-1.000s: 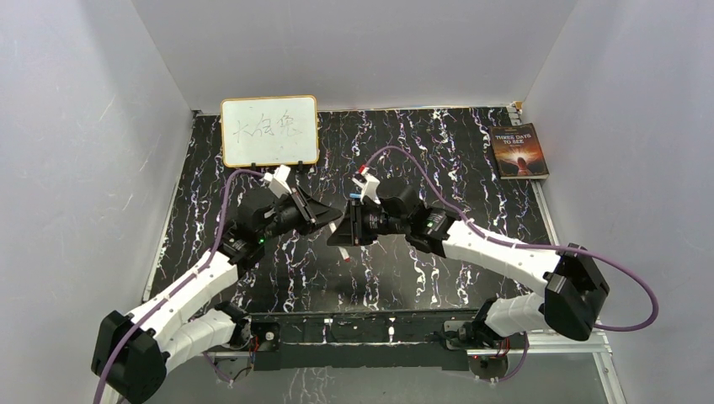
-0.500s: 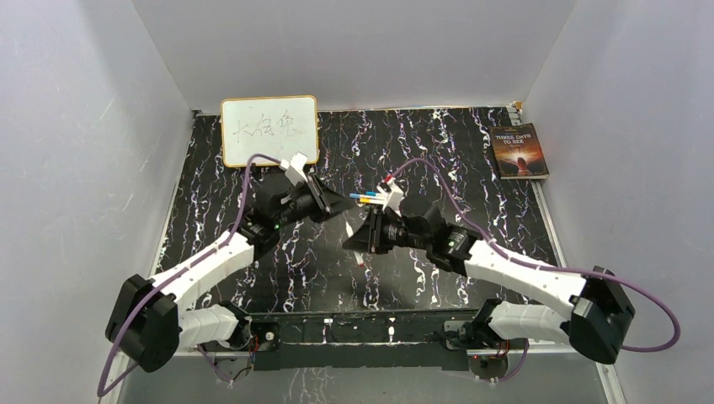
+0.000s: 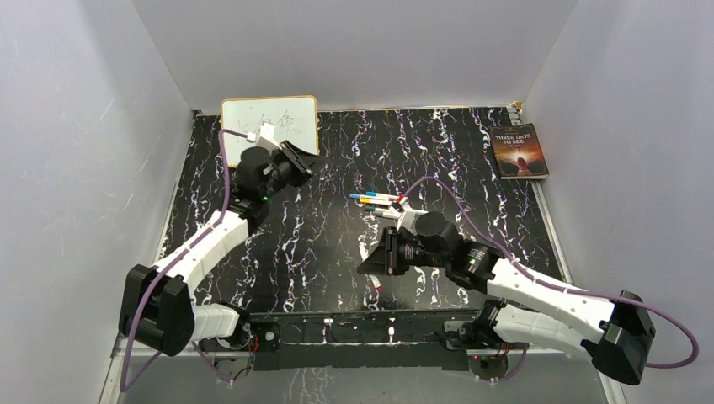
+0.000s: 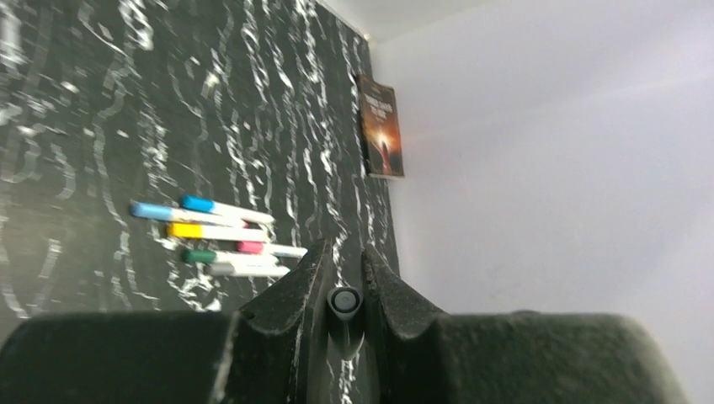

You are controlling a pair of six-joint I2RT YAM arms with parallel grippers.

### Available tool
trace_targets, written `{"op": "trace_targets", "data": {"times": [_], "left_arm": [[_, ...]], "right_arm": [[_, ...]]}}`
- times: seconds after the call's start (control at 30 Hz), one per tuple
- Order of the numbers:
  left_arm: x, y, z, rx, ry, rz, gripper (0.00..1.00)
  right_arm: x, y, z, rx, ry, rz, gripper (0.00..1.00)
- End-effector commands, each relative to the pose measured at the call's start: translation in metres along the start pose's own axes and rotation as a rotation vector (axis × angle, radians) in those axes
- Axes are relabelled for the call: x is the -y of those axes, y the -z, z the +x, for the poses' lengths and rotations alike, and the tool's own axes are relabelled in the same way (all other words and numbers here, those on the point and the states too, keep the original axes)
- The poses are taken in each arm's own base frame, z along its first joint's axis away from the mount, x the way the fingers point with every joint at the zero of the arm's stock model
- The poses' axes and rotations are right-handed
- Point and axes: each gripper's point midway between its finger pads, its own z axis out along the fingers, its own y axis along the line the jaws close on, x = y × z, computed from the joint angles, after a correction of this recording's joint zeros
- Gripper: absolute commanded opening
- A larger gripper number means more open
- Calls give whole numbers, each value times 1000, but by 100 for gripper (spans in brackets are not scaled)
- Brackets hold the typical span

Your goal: Open the pen caps

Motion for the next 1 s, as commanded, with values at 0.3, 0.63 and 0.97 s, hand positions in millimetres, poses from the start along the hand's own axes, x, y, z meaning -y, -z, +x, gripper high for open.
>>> {"op": "trace_targets", "data": {"times": [0.3, 0.63, 0.97], "left_arm": [[-58, 66, -7, -113, -118, -249, 2], [-113, 83, 18, -236, -160, -459, 4], [-127, 78, 21, -270, -168, -495, 4]], "right_arm": [[49, 18, -31, 87, 160, 361, 0], [122, 36, -80, 98, 263, 806, 0], [223, 106, -164, 186, 59, 1023, 0]]}}
